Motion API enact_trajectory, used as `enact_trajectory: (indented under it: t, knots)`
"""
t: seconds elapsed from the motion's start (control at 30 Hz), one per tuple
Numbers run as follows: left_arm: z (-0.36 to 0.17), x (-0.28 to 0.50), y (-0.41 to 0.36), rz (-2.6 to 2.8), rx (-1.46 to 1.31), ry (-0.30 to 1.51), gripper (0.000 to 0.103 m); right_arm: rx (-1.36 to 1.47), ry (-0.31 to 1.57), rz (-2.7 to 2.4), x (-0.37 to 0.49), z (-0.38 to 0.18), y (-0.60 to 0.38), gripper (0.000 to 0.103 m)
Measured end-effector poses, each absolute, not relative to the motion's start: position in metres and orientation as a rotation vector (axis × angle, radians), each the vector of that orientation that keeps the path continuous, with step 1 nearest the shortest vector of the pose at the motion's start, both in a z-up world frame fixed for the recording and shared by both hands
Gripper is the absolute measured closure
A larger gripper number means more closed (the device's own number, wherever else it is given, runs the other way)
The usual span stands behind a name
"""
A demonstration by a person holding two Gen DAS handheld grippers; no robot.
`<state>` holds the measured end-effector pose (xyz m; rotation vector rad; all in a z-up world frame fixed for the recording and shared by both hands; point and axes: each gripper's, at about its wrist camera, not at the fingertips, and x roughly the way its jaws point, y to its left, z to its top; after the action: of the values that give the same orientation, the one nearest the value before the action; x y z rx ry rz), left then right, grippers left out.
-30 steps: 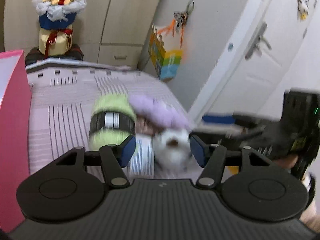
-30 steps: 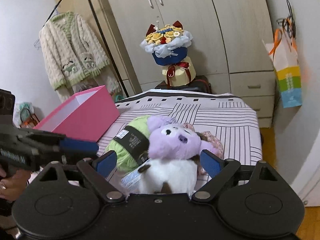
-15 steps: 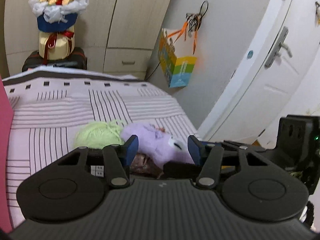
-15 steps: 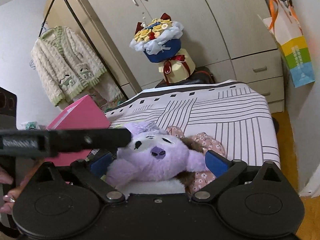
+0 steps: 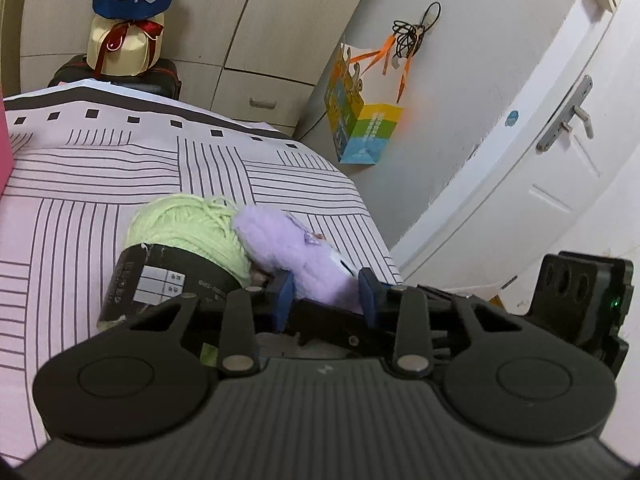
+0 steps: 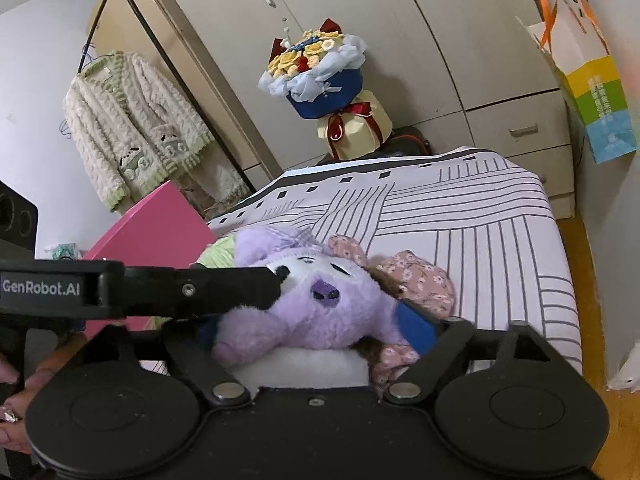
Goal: Organize soft objects
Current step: 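Grasp the purple plush toy with the left tool, then carry the purple plush into the shoebox and open the left tool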
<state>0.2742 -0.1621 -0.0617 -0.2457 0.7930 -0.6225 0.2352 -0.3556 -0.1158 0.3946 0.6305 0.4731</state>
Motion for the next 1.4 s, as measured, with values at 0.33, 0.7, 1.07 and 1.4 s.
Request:
enact_trajectory:
  t: [0.33, 0.7, 1.07, 1.4]
  knots:
    - [-0.053, 0.255, -0.164, -0.647, -0.215, 0.703, 0.07, 0.3, 0.527, 0.457, 0.209, -0.097, -0.35, 0.032]
    - [-0.029, 0.223, -0.154, -0.677, -0.19, 0.644, 0.07, 0.182, 0.429, 0.41, 0.168, -0.065, -0.332, 0.04]
    - [-0.005, 0.172, -0.125, -0.71, -0.158, 0.635, 0.07, 0.093, 0.426, 0.405, 0.118, -0.032, -0.301, 0.04]
    - [0.005, 0.122, -0.086, -0.707, -0.144, 0.647, 0.07, 0.011, 0.447, 0.438, 0.073, -0.017, -0.261, 0.04]
